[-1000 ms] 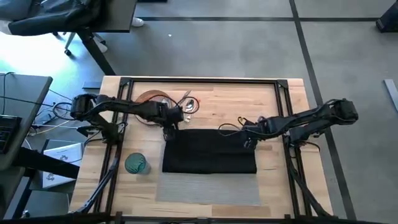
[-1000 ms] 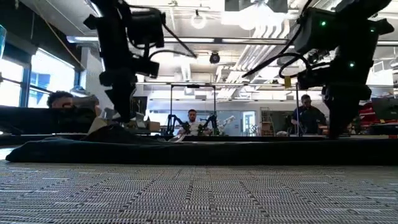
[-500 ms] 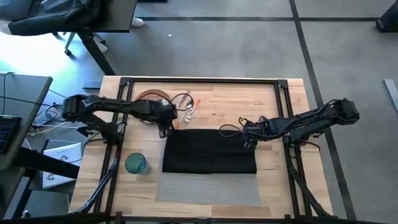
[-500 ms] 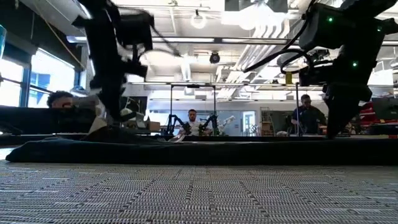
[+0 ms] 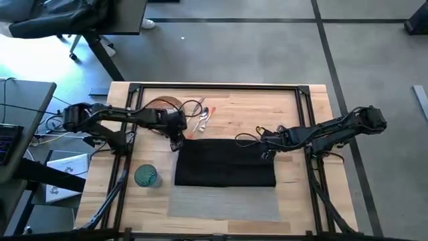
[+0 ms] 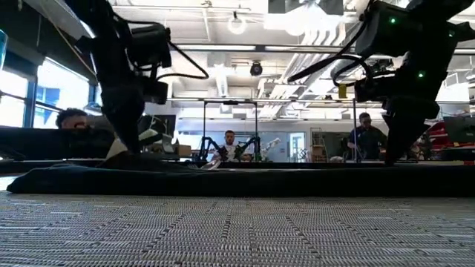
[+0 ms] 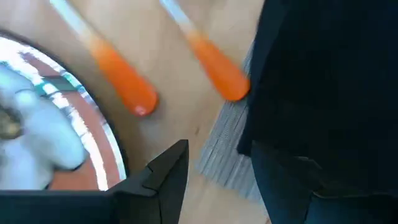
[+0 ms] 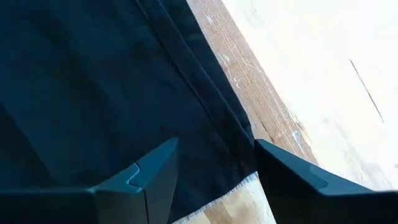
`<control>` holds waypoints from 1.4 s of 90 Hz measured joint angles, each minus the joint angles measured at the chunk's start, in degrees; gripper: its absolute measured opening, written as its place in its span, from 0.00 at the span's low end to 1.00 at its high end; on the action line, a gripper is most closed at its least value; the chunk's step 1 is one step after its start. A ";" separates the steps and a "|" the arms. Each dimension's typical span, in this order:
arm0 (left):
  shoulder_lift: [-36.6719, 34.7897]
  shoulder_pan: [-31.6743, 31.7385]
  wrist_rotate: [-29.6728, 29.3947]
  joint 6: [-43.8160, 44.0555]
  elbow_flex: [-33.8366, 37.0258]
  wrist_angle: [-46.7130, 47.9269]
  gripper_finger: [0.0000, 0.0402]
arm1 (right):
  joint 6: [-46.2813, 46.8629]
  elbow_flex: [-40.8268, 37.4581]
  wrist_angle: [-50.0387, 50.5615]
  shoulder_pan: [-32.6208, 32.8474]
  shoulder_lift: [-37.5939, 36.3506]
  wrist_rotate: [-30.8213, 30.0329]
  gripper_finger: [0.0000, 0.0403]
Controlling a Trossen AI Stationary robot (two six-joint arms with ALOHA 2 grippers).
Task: Set table place
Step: Fold the black napkin
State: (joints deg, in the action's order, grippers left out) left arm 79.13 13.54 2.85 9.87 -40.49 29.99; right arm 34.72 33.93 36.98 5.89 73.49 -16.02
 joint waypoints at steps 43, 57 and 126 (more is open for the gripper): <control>-0.06 -0.04 5.93 0.10 0.23 -3.00 0.40 | 0.44 0.02 0.01 0.00 0.02 0.11 0.48; 0.18 -0.04 4.17 0.57 1.89 -3.02 0.40 | 0.42 0.02 0.01 0.00 0.02 -0.07 0.48; -3.40 -1.51 -9.46 -0.55 -2.40 5.90 0.40 | -1.65 0.90 -0.42 0.00 0.01 1.56 0.48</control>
State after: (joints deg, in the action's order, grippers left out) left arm 75.73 12.03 -6.61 9.31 -42.89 35.89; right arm 33.07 34.83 36.57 5.89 73.50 -14.46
